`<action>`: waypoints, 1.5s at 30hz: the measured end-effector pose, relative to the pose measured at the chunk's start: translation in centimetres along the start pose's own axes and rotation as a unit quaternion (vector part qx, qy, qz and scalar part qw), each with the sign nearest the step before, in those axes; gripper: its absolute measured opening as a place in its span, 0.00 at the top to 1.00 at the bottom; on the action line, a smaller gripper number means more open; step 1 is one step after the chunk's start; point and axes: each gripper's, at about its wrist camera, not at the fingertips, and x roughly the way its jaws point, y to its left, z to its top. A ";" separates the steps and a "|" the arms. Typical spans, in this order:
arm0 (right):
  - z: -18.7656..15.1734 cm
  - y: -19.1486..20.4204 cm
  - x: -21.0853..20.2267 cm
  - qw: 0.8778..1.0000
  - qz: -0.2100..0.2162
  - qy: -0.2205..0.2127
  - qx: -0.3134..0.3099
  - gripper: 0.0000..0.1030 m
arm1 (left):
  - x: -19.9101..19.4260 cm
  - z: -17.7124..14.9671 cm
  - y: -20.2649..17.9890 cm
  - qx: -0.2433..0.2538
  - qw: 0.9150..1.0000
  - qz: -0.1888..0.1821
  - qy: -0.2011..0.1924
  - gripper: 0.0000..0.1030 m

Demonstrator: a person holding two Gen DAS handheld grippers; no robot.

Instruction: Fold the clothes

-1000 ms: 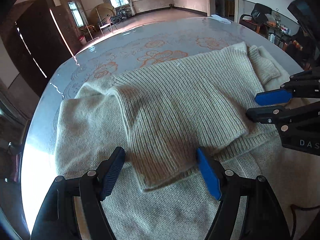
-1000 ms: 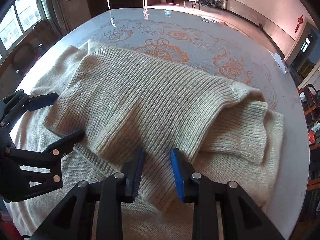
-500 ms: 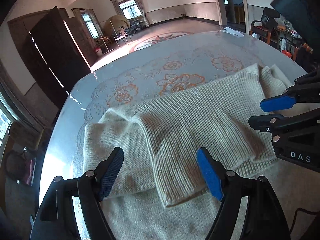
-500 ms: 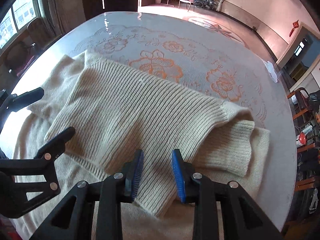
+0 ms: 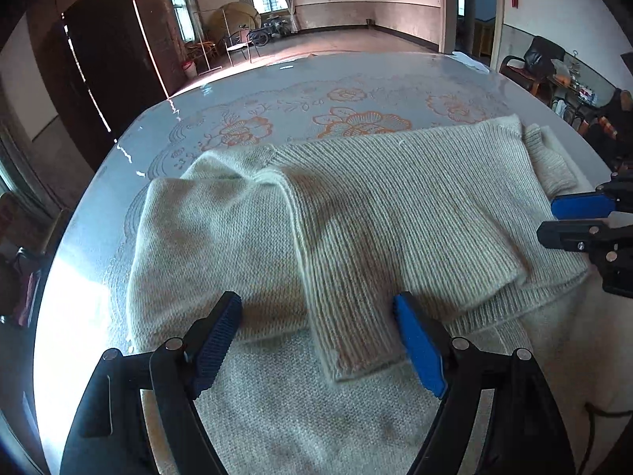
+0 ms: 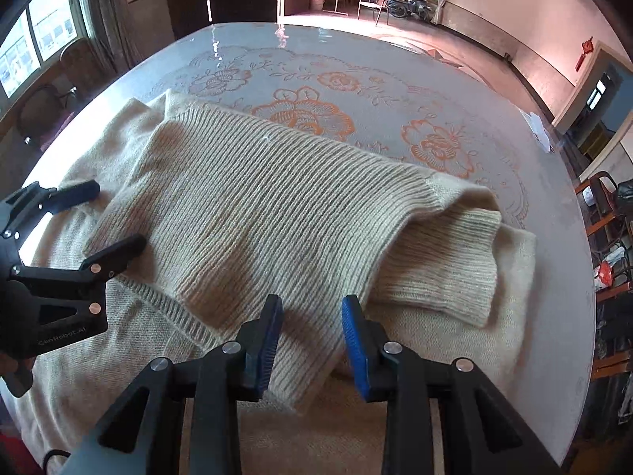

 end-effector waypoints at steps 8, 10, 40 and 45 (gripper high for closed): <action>-5.2 0.7 -2.6 0.999 0.042 0.030 0.006 0.70 | -4.0 -6.7 0.9 0.020 1.000 0.004 0.021 0.22; -7.0 1.3 -3.0 0.998 0.035 0.046 -0.005 0.70 | -5.1 -8.4 1.3 0.016 1.000 0.002 0.022 0.22; -28.4 0.1 -11.9 0.993 0.050 0.082 0.065 0.58 | -18.3 -25.3 0.8 -0.005 0.994 0.110 0.010 0.22; -29.9 -2.1 -12.5 0.991 0.061 0.078 0.091 0.48 | -19.0 -25.9 4.3 -0.051 0.991 0.125 0.020 0.22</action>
